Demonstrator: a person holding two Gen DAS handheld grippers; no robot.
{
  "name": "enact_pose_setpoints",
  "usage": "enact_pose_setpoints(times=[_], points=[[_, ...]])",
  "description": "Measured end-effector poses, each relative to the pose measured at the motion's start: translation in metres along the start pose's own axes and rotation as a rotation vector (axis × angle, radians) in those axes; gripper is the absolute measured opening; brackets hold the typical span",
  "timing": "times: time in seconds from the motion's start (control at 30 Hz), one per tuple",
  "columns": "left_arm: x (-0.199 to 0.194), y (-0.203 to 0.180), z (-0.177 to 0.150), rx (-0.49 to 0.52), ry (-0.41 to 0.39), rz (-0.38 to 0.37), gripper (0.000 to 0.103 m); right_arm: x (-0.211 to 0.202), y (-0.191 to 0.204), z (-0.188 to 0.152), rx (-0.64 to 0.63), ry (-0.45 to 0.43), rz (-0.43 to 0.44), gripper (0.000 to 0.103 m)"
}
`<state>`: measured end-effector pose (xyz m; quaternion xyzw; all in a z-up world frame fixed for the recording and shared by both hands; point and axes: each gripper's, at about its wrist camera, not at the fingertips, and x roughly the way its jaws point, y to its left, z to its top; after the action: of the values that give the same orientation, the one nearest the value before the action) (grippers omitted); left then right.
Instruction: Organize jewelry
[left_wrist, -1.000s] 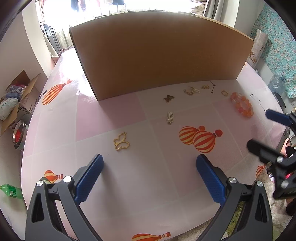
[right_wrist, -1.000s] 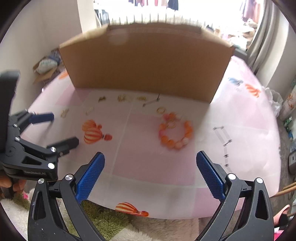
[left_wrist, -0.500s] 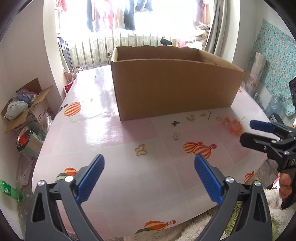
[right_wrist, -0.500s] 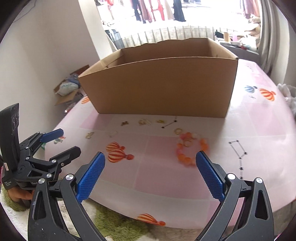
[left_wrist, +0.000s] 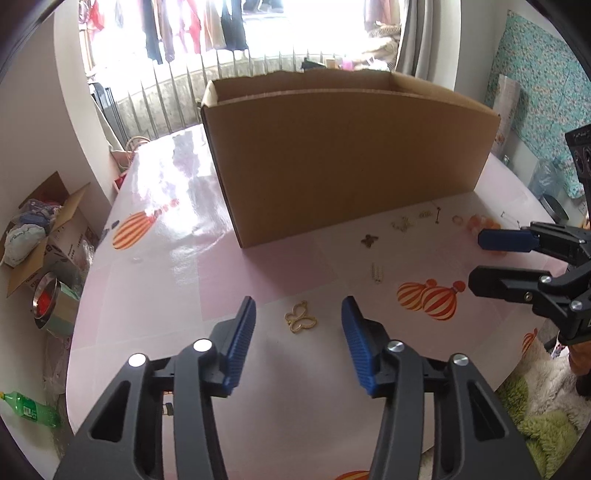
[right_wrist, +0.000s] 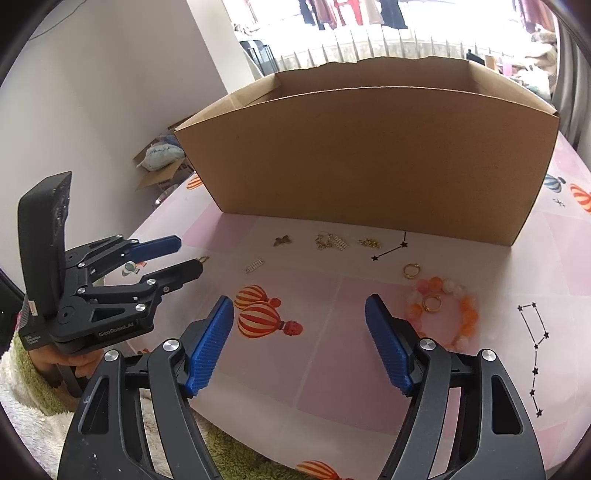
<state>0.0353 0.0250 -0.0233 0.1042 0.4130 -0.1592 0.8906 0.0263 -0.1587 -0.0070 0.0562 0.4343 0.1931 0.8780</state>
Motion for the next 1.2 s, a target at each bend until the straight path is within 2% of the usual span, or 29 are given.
enact_pose_setpoints(times=[0.23, 0.47, 0.53, 0.73, 0.93, 1.1, 1.2], points=[[0.012, 0.003, -0.003, 0.020, 0.042, -0.040, 0.030, -0.002, 0.001, 0.000, -0.004, 0.010, 0.005, 0.069], [0.011, 0.006, -0.003, 0.015, 0.030, -0.051, 0.022, 0.000, 0.003, 0.001, 0.001, 0.014, 0.010, 0.069], [0.011, 0.005, -0.003, 0.020, 0.027, -0.057, 0.015, -0.001, 0.004, 0.001, 0.000, 0.012, 0.006, 0.069], [0.011, 0.003, -0.004, 0.025, 0.011, -0.049, 0.015, -0.002, 0.006, 0.005, -0.015, 0.000, -0.011, 0.067], [0.011, 0.001, -0.004, 0.029, 0.003, -0.036, 0.015, 0.007, 0.013, 0.024, -0.071, -0.018, -0.013, 0.055], [0.010, 0.001, -0.005, 0.006, -0.005, -0.032, 0.015, 0.032, 0.026, 0.040, -0.142, 0.013, -0.027, 0.035], [0.010, 0.001, -0.006, 0.001, -0.010, -0.026, 0.015, 0.045, 0.028, 0.044, -0.160, 0.042, -0.033, 0.028]])
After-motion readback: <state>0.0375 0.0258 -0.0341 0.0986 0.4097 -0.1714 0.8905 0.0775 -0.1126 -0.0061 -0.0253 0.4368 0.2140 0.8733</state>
